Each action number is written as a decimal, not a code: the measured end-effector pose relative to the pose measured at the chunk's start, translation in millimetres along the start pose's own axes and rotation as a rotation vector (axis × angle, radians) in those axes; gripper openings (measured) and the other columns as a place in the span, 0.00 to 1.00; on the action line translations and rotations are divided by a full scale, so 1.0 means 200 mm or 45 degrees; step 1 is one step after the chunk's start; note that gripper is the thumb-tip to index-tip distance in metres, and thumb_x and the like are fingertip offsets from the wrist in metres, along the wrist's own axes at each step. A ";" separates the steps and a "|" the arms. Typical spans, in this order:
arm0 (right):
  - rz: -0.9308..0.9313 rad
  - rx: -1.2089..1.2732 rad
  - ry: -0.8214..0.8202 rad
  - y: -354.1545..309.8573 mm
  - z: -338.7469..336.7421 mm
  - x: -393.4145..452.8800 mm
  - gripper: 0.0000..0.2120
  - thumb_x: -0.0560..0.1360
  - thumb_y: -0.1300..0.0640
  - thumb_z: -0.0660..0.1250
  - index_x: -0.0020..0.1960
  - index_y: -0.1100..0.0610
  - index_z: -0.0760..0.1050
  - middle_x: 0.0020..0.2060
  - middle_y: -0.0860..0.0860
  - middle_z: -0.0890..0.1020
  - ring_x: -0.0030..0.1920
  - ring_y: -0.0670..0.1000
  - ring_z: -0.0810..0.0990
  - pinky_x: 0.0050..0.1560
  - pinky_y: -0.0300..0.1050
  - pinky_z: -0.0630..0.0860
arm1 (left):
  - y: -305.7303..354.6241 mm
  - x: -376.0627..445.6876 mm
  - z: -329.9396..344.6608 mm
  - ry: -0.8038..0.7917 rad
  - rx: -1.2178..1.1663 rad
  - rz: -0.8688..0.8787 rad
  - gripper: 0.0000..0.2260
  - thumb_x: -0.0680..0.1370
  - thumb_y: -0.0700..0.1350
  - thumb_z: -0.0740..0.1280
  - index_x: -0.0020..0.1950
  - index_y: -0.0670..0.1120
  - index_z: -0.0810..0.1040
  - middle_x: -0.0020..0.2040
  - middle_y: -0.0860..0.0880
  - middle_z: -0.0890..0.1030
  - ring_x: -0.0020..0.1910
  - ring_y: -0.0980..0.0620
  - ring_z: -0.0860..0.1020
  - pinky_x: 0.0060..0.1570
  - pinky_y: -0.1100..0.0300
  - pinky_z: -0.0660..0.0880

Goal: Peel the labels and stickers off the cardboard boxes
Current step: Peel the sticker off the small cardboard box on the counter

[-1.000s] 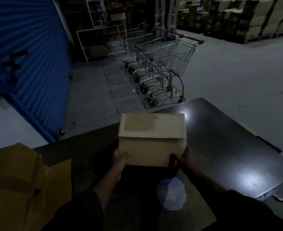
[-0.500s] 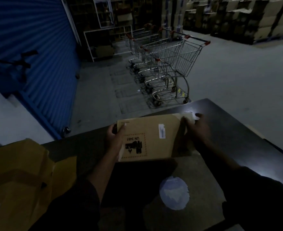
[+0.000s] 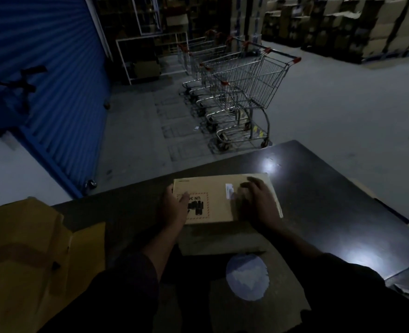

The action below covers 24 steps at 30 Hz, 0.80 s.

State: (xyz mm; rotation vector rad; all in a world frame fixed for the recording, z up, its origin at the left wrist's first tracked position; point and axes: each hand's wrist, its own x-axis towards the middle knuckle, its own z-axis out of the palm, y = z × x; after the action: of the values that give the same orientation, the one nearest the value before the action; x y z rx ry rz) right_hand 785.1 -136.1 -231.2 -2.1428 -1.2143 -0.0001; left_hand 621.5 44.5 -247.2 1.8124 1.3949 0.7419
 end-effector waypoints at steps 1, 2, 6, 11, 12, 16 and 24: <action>-0.025 0.079 -0.055 -0.04 0.01 0.01 0.18 0.75 0.56 0.70 0.64 0.56 0.74 0.66 0.54 0.75 0.64 0.54 0.74 0.64 0.49 0.71 | 0.00 0.01 0.00 0.011 0.033 0.015 0.22 0.78 0.53 0.68 0.69 0.50 0.71 0.59 0.48 0.80 0.57 0.46 0.79 0.55 0.44 0.78; -0.024 0.130 -0.086 -0.06 0.03 0.03 0.17 0.76 0.56 0.70 0.63 0.56 0.75 0.62 0.51 0.77 0.61 0.51 0.76 0.61 0.47 0.73 | -0.01 0.01 0.01 0.018 0.066 0.033 0.22 0.77 0.54 0.67 0.69 0.50 0.71 0.59 0.47 0.80 0.59 0.46 0.77 0.57 0.43 0.76; 0.169 0.234 -0.166 -0.06 0.08 0.18 0.23 0.74 0.50 0.72 0.66 0.53 0.72 0.60 0.49 0.78 0.59 0.49 0.77 0.60 0.50 0.76 | 0.00 0.04 0.03 0.037 0.169 0.082 0.25 0.78 0.54 0.67 0.72 0.48 0.69 0.62 0.45 0.78 0.63 0.43 0.74 0.62 0.43 0.72; 0.170 0.101 -0.384 -0.01 0.09 0.37 0.22 0.74 0.52 0.72 0.67 0.50 0.73 0.61 0.53 0.74 0.58 0.53 0.76 0.60 0.54 0.77 | 0.01 0.04 0.02 0.056 0.248 0.082 0.25 0.78 0.55 0.66 0.73 0.48 0.68 0.62 0.45 0.78 0.62 0.43 0.74 0.60 0.47 0.72; 0.140 0.069 -0.424 0.00 0.10 0.40 0.22 0.74 0.53 0.72 0.66 0.48 0.73 0.61 0.53 0.73 0.58 0.53 0.75 0.60 0.54 0.77 | 0.01 0.05 0.03 0.044 0.229 0.078 0.26 0.78 0.55 0.66 0.74 0.49 0.67 0.62 0.46 0.78 0.62 0.44 0.74 0.60 0.46 0.72; -0.001 -0.085 -0.448 0.01 0.12 0.44 0.16 0.75 0.54 0.69 0.63 0.46 0.76 0.60 0.53 0.71 0.59 0.53 0.72 0.60 0.51 0.75 | 0.01 0.03 0.02 0.016 0.149 0.075 0.24 0.78 0.53 0.67 0.72 0.51 0.68 0.61 0.48 0.78 0.61 0.48 0.75 0.57 0.49 0.75; -0.063 -0.122 -0.421 0.02 0.11 0.43 0.13 0.75 0.54 0.70 0.58 0.48 0.77 0.59 0.52 0.71 0.58 0.51 0.72 0.55 0.44 0.73 | 0.02 0.04 0.01 0.033 0.194 0.070 0.24 0.78 0.53 0.68 0.72 0.50 0.69 0.63 0.48 0.77 0.63 0.46 0.74 0.60 0.45 0.74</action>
State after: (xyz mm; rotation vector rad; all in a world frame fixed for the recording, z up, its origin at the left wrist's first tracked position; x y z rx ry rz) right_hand 829.9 -60.1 -222.7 -2.2564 -1.4795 0.2906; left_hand 628.2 50.3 -244.7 1.9720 1.4580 0.7058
